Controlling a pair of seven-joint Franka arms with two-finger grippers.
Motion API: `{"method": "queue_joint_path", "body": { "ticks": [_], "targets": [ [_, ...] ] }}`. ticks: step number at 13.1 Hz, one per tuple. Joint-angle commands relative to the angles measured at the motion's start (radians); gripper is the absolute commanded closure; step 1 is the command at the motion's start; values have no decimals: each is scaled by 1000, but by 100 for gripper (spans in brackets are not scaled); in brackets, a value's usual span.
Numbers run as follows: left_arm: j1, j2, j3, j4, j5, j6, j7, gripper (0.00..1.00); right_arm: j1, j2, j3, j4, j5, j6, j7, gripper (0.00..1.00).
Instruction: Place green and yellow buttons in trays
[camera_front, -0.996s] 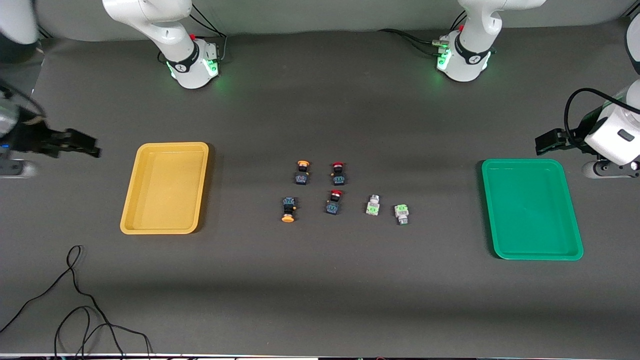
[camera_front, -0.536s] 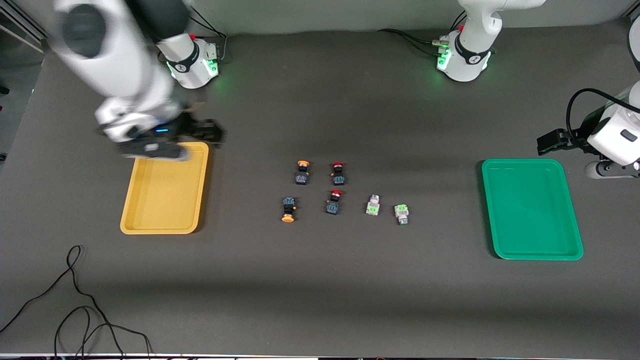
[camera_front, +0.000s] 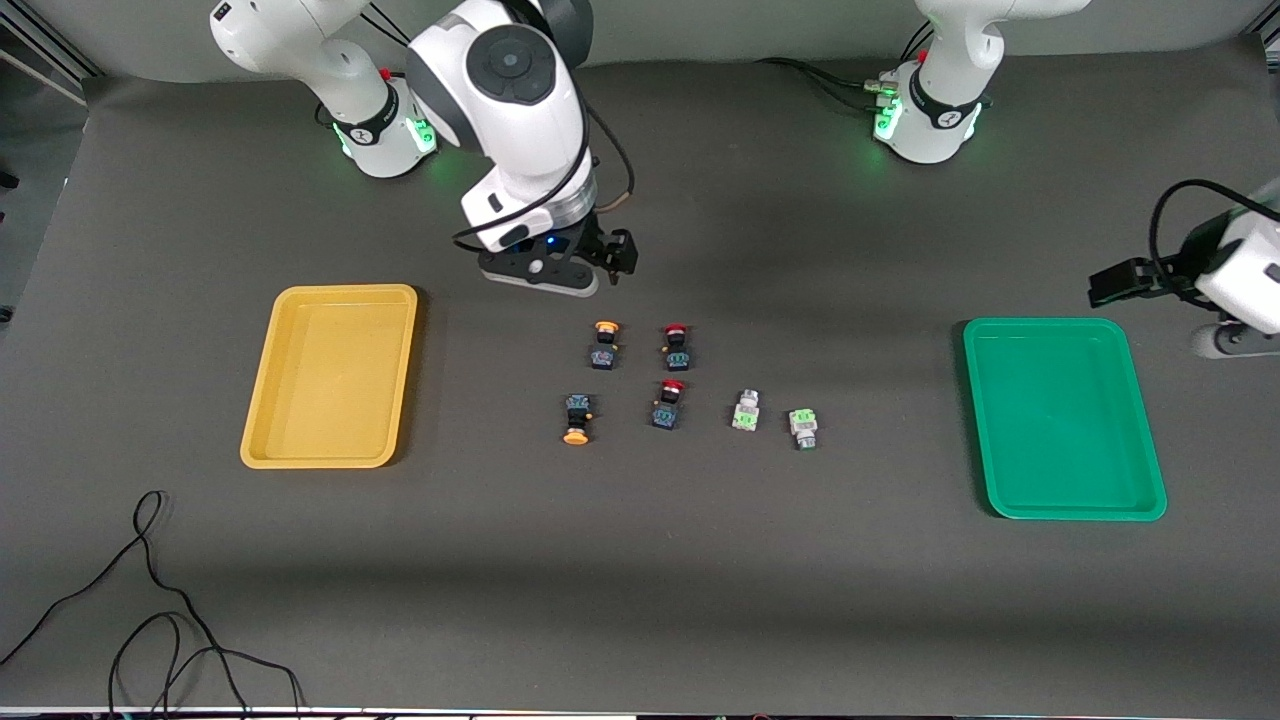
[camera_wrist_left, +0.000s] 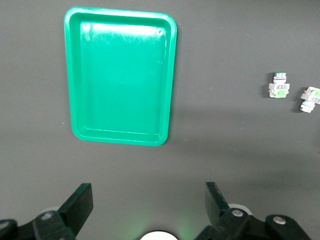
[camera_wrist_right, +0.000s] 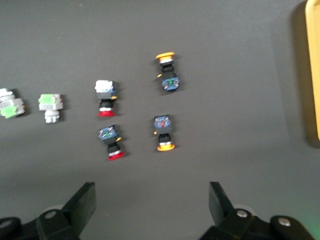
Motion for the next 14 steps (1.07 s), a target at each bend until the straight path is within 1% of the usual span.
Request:
{"method": "queue_joint_path", "body": {
  "ticks": [1, 2, 3, 4, 5, 6, 8, 9, 12, 13, 14],
  "targets": [
    [113, 26, -6, 11, -109, -16, 182, 1, -6, 7, -12, -160, 2, 196, -10, 0],
    [118, 24, -6, 9, -110, -20, 196, 2, -6, 21, -12, -228, -1, 292, -20, 0],
    [117, 24, -6, 12, -110, -34, 187, 9, -5, 65, -12, -244, -1, 337, -46, 0],
    [108, 24, -9, 15, -110, -34, 152, 12, -3, 117, -12, -243, -2, 368, -51, 0],
    [98, 27, -19, 14, -117, -28, 82, 12, 3, 163, -12, -249, -5, 426, -51, 0],
    [62, 39, -45, 18, -115, -14, 1, 12, 3, 209, -12, -250, -27, 468, -51, 0],
    [-19, 76, -52, 35, -110, 27, -107, 9, 6, 276, -12, -247, -36, 529, -51, 0],
    [-59, 94, -52, 35, -107, 61, -127, 3, 6, 296, -10, -247, -36, 552, -51, 0],
    [-127, 168, -52, 34, -112, 159, -152, 2, 14, 329, -9, -243, -33, 580, -48, 0],
    [-150, 196, -52, 32, -114, 188, -155, 2, 14, 336, -9, -243, -28, 598, -48, 9],
    [-168, 222, -52, 28, -112, 216, -173, 2, 15, 343, -9, -243, -25, 602, -47, 23]
  ]
}}
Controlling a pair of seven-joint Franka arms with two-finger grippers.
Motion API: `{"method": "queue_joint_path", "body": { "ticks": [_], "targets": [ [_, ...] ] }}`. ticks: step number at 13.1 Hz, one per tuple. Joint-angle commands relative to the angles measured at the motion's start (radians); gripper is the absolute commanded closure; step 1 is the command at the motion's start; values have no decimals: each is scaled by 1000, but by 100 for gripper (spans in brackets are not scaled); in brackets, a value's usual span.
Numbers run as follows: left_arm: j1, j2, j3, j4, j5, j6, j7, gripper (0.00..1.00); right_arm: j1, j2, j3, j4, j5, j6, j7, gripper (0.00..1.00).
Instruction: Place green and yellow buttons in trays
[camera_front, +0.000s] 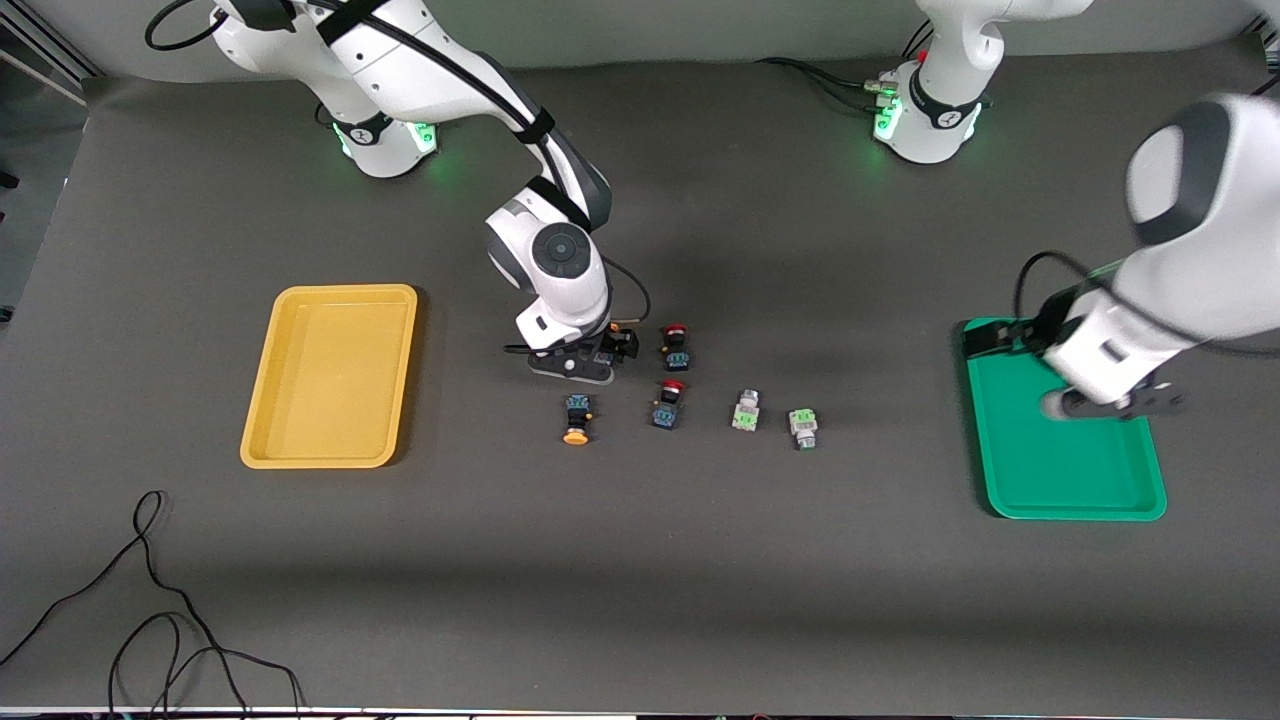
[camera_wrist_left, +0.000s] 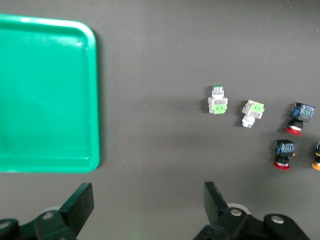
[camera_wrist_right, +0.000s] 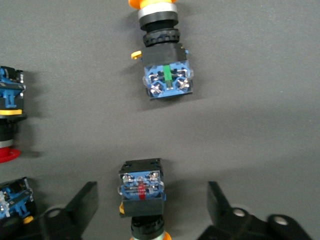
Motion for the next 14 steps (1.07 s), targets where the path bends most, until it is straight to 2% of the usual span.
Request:
{"method": "queue_joint_path", "body": {
  "ticks": [1, 4, 6, 7, 8, 10, 12, 13, 14],
  "targets": [
    [-57, 83, 15, 18, -1, 63, -62, 1, 8, 22, -3, 20, -8, 21, -7, 36],
    [-140, 180, 15, 8, 5, 193, -137, 1, 9, 39, -1, 20, -8, 48, -7, 48],
    [-180, 272, 15, 8, 5, 314, -137, 2, 7, 35, -1, 25, -8, 45, -10, 75],
    [-195, 312, 15, 8, 5, 369, -137, 2, 2, 26, -1, 40, -8, 32, -13, 84],
    [-207, 345, 15, 7, 5, 414, -137, 2, -4, 1, -1, 51, -8, -20, -16, 86],
    [-229, 385, 17, -34, 7, 511, -137, 1, -19, -58, -7, 139, 13, -242, -59, 87],
    [-236, 405, 17, -97, 7, 616, -139, 1, -77, -114, -12, 260, 138, -470, -192, 87],
    [-252, 413, 17, -119, 7, 653, -143, 1, -128, -143, -15, 291, 178, -558, -269, 87],
    [-259, 422, 17, -133, 7, 681, -165, 1, -169, -183, -24, 290, 179, -609, -332, 87]
  ]
}}
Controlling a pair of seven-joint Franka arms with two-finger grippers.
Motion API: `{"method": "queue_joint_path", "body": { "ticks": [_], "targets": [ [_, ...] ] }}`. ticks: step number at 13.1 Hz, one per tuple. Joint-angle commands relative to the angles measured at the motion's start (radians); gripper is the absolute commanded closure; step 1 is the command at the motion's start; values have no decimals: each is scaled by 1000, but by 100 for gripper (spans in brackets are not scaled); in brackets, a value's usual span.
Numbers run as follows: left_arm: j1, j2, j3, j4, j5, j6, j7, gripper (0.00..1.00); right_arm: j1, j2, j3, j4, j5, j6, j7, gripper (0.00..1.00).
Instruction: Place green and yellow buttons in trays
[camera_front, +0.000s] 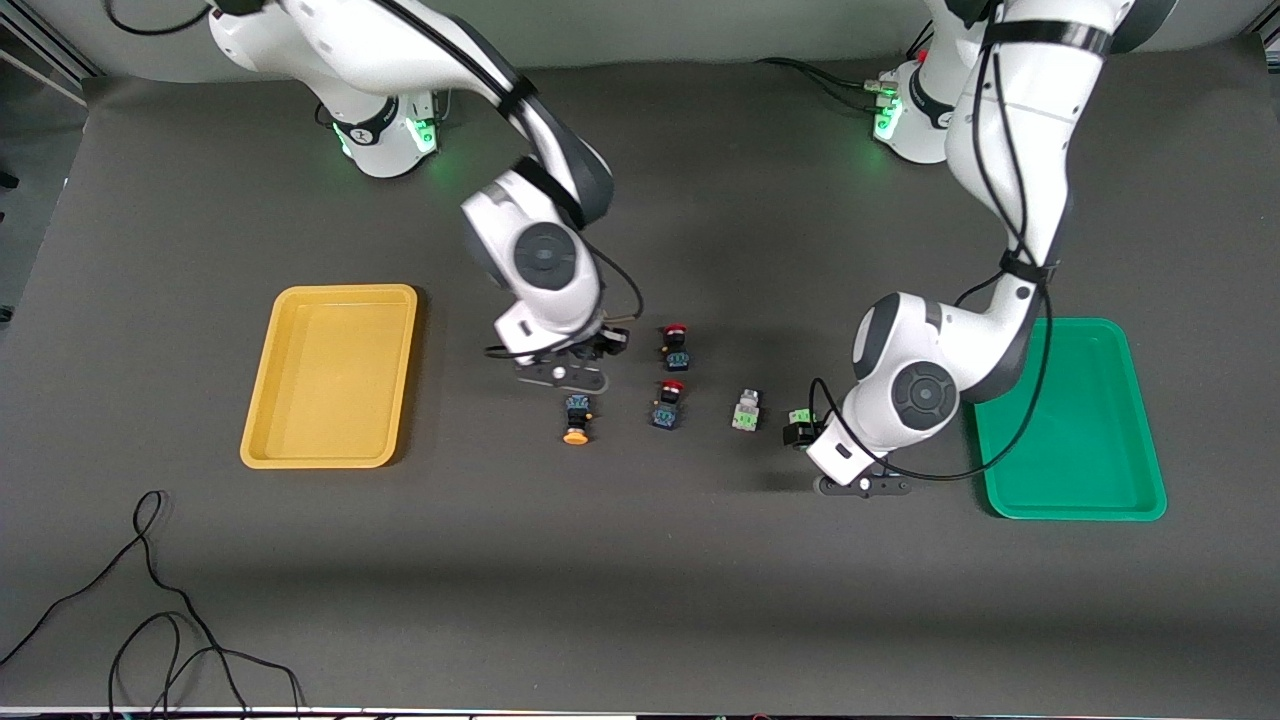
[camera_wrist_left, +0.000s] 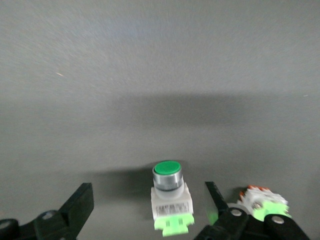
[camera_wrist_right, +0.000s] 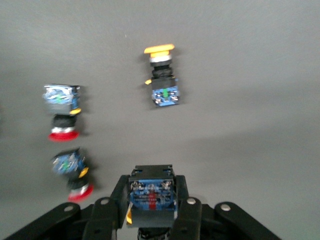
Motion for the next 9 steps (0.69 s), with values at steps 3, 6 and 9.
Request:
{"method": "queue_joint_path", "body": {
  "ticks": [3, 6, 9],
  "targets": [
    [-70, 4, 25, -71, 21, 88, -62, 5, -149, -142, -146, 0, 27, -229, -476, 90],
    [-70, 4, 25, -71, 40, 87, -63, 100, -148, -174, -382, -35, -42, -227, -806, 92],
    [-70, -7, 26, -71, 41, 68, -70, 100, -148, -171, -555, -153, -41, -70, -1043, 94]
  ]
}}
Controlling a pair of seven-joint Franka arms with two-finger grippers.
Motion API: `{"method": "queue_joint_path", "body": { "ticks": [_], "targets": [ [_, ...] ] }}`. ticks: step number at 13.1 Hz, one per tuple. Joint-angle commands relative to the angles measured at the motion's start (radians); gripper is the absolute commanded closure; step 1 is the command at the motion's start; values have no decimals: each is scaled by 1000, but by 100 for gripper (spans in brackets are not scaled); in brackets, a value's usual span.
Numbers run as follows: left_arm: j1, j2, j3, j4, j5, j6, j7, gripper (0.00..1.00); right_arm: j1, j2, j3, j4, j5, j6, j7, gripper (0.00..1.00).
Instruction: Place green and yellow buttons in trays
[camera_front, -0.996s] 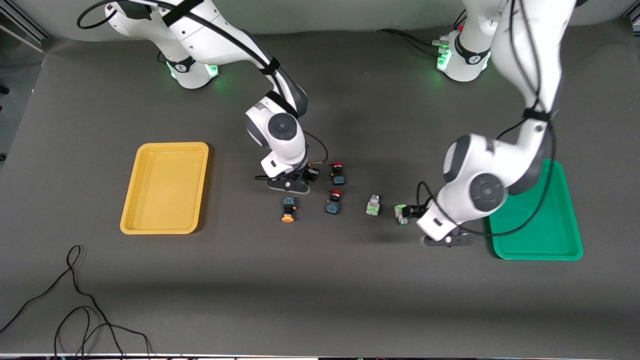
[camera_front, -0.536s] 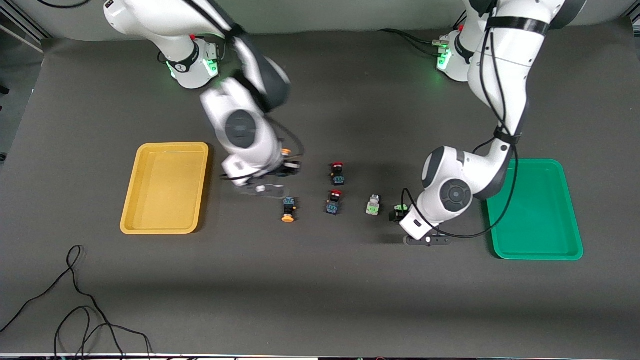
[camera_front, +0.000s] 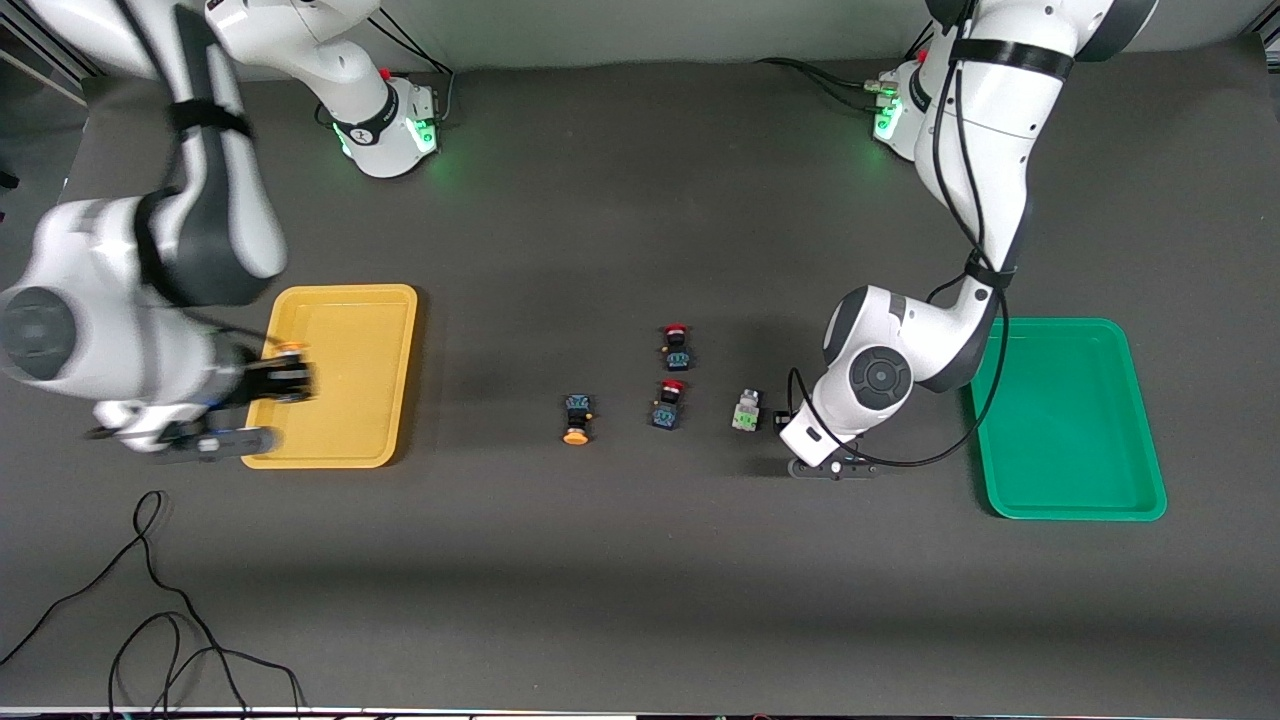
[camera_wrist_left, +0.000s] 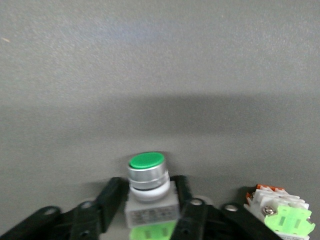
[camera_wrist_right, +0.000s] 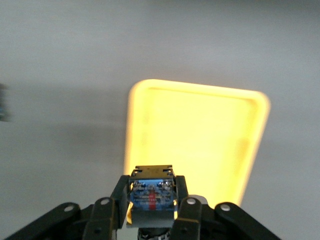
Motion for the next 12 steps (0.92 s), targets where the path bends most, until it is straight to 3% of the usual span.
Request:
{"method": "queue_joint_path", "body": {
  "ticks": [1, 3, 4, 7, 9, 10, 11, 12],
  "targets": [
    [-12, -24, 11, -18, 15, -12, -32, 100, 17, -20, -87, -182, -1, 210, -141, 94],
    [-5, -54, 12, -12, 14, -79, -47, 100, -13, 9, -89, -324, 36, 428, -170, 94],
    [0, -85, 17, -9, 14, -132, -63, 100, -13, 56, -87, -359, 98, 513, -216, 94],
    [4, -207, 84, 15, 14, -370, -60, 100, -16, 203, -91, -356, 371, 576, -418, 94],
    [32, -264, 136, 70, 15, -551, -46, 100, -16, 237, -92, -345, 415, 576, -439, 94],
    [53, -280, 150, 103, 32, -628, -38, 100, -18, 236, -94, -340, 415, 570, -428, 85],
    [78, -294, 150, 123, 90, -678, -18, 100, -18, 234, -95, -334, 415, 563, -416, 40],
    [104, -312, 149, 124, 163, -696, 9, 100, -18, 227, -98, -328, 415, 552, -394, 10]
  ]
}}
